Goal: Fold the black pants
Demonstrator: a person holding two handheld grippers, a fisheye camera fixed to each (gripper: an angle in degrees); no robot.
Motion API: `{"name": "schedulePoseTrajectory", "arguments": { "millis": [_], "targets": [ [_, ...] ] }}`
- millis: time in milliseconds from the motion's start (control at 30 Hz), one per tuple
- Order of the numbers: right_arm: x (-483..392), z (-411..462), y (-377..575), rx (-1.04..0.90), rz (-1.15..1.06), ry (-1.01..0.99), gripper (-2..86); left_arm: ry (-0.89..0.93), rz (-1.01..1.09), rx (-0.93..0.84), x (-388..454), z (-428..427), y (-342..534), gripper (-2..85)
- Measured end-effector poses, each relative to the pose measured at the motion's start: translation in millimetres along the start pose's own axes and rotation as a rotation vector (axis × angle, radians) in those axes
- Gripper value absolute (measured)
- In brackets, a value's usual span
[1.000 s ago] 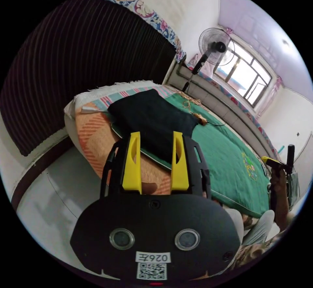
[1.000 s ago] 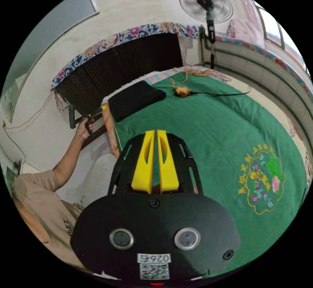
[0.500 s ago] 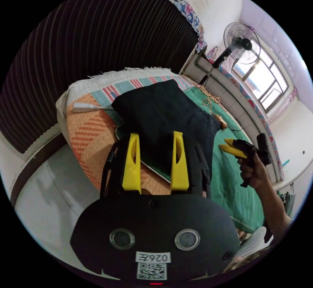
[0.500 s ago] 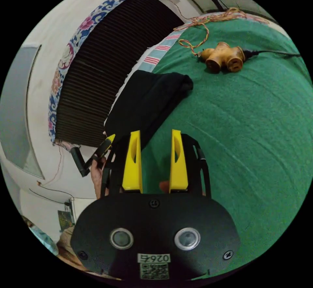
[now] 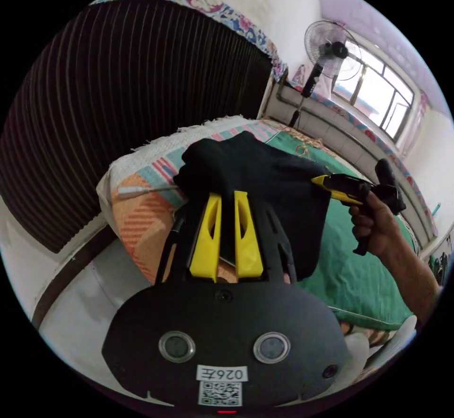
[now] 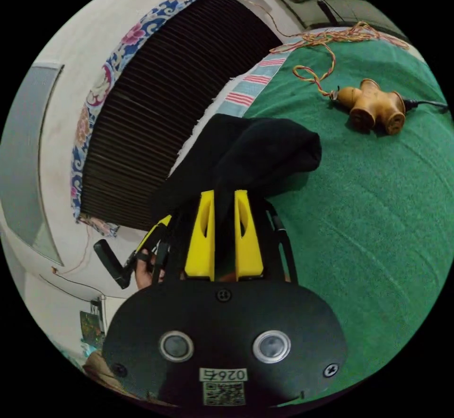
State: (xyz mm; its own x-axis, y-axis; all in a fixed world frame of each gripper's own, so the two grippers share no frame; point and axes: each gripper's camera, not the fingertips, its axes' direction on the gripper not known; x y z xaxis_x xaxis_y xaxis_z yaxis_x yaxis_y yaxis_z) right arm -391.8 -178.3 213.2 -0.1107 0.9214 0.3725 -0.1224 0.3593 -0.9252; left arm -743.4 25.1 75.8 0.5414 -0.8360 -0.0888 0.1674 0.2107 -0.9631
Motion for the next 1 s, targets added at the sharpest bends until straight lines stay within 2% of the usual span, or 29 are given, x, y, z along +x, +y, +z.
{"name": "schedulePoseTrajectory", "arguments": {
  "millis": [100, 200, 333, 433, 500, 567, 633, 700, 767, 833, 1000],
  "targets": [
    [-4, -42, 13, 0.037, -0.072, 0.006, 1.1, 0.153, 0.033, 0.009, 8, -16, -10, 4.2],
    [-3, -107, 42, 0.094, -0.137, 0.057, 0.9, 0.396, 0.054, -0.056, 27, -18, -11, 3.9],
    [16, -199, 98, 0.153, -0.152, 0.157, 1.0, 0.698, 0.151, -0.163, 100, -20, -3, 3.8],
    [43, -276, 161, 0.224, -0.084, 0.237, 1.2, 0.851, 0.284, -0.285, 176, -20, 5, 4.1],
    [72, -323, 205, 0.199, 0.017, 0.345, 1.8, 0.9, 0.379, -0.369, 223, -16, 12, 4.5],
    [97, -347, 232, 0.156, 0.134, 0.496, 3.1, 1.007, 0.508, -0.552, 282, -3, 21, 5.7],
    [114, -370, 262, 0.229, 0.254, 0.642, 4.4, 1.126, 0.576, -0.656, 312, 2, 24, 7.0],
    [117, -394, 292, 0.372, 0.271, 0.627, 5.9, 1.17, 0.599, -0.635, 322, -3, 18, 7.7],
    [110, -404, 302, 0.461, 0.221, 0.564, 7.2, 1.112, 0.657, -0.563, 318, -12, 7, 7.9],
    [94, -402, 299, 0.465, 0.114, 0.54, 7.8, 1.079, 0.65, -0.52, 308, -12, 0, 7.9],
    [28, -343, 294, 0.291, -0.232, 0.481, 10.2, 1.28, 0.52, -0.521, 295, 16, 10, 6.9]
  ]
}}
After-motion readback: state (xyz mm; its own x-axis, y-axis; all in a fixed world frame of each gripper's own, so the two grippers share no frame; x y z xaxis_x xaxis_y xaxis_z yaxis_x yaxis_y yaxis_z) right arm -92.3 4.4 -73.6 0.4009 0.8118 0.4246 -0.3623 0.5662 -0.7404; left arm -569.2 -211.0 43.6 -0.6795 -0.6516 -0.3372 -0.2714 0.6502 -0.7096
